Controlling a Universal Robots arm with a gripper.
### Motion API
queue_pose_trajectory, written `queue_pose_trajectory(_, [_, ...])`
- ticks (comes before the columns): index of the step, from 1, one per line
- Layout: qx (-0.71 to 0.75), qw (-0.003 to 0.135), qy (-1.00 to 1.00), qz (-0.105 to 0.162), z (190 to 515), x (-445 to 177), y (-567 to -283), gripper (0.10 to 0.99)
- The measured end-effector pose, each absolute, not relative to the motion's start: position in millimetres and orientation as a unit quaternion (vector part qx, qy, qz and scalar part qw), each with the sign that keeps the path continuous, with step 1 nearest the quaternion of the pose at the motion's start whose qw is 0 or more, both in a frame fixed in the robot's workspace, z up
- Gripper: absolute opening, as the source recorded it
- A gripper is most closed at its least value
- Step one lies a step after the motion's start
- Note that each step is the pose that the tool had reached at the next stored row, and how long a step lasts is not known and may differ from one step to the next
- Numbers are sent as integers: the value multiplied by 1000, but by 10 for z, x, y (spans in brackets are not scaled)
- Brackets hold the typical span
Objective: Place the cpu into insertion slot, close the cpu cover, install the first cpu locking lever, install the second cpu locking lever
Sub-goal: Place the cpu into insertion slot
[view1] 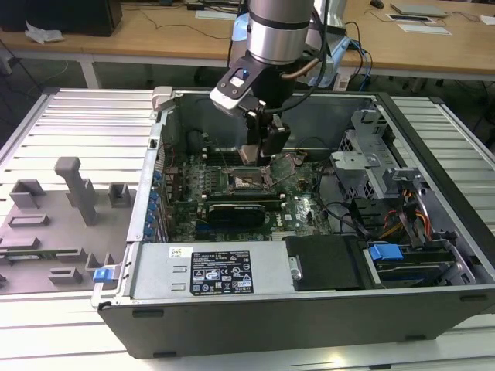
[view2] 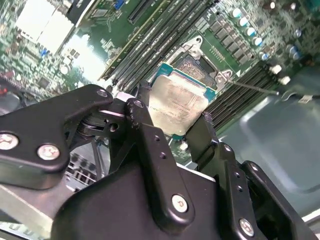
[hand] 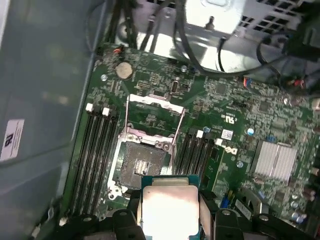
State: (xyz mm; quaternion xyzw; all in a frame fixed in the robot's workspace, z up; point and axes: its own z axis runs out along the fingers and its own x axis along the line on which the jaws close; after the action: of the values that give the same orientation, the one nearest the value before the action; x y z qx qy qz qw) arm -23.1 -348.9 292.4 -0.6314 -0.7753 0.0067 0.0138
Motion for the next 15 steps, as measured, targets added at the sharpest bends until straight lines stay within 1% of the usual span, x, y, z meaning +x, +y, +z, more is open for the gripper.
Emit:
queue_pose_trajectory(9, [-692, 14, -722, 5, 2880, -231, -3489, 541])
queue_pose_trajectory(12, [-697, 16, -717, 0, 2868, -243, -3489, 541])
queue_pose_trajectory(15, [-697, 8, -717, -9, 2854, -306, -3488, 541])
